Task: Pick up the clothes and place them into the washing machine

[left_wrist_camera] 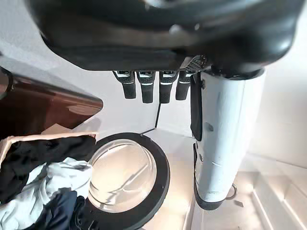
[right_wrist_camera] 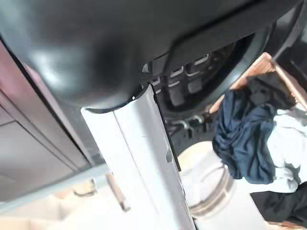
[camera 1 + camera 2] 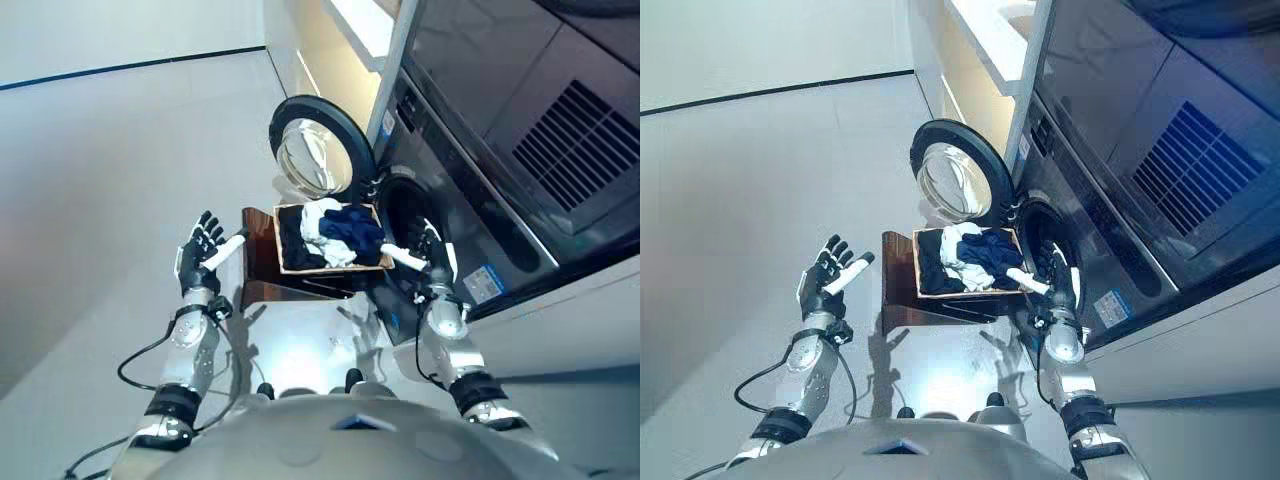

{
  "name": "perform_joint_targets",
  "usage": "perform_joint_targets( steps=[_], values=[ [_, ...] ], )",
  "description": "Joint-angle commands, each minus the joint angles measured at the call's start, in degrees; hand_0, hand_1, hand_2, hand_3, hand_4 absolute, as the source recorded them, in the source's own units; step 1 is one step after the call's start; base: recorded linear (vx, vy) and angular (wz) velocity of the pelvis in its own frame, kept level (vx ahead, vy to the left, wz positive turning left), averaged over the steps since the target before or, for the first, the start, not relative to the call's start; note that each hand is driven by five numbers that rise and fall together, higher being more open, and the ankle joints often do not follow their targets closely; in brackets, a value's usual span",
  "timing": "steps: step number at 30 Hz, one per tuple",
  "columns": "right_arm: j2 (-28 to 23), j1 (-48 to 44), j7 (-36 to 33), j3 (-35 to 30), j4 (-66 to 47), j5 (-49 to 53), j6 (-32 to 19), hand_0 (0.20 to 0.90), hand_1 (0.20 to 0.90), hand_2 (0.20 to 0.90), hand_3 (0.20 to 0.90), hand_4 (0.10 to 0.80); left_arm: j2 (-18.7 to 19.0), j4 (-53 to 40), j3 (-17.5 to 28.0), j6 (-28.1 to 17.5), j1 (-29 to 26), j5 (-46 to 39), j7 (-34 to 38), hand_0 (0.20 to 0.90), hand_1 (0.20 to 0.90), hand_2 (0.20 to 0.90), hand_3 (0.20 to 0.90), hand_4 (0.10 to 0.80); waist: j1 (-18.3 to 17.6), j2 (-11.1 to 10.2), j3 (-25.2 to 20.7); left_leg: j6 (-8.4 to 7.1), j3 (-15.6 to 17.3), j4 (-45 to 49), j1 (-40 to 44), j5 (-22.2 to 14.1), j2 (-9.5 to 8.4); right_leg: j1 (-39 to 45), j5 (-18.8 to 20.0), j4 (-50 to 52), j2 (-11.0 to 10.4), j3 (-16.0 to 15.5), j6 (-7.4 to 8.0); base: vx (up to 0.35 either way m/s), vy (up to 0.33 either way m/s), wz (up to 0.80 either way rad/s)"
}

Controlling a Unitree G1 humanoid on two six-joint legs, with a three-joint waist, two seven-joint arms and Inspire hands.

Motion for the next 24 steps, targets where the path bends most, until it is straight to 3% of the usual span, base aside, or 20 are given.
perform_joint_targets(
  steps=[1,24],
  values=[
    [-0.96,-4.53,-0.76,-1.77,-2.75,-1.79,-4.11,0.900,0.900,0.900,0.900,0.800,1.21,-1.96,2.03,-4.81,-5.43,0.88,-0.69,0.900,0.900,0.900,0.900,0.800,0.02,-0.23,-1.41,-2.14,0.58,-0.40,-1.17,-1.12,-0.22,0.18,-1.82,0.02,1.72,0.46,0.80,0.000,0.000,0.00],
    [-0.89,-4.59,-1.17,-1.77,-2.72,-1.75,-4.15,0.900,0.900,0.900,0.900,0.800,1.16,-2.31,2.37,-4.99,-5.62,1.86,0.67,0.900,0.900,0.900,0.900,0.800,0.29,-0.61,-0.92,-1.97,0.38,-0.40,-1.53,-1.40,-0.44,0.01,-1.90,0.02,1.49,0.42,0.98,0.000,0.000,0.00]
  ],
)
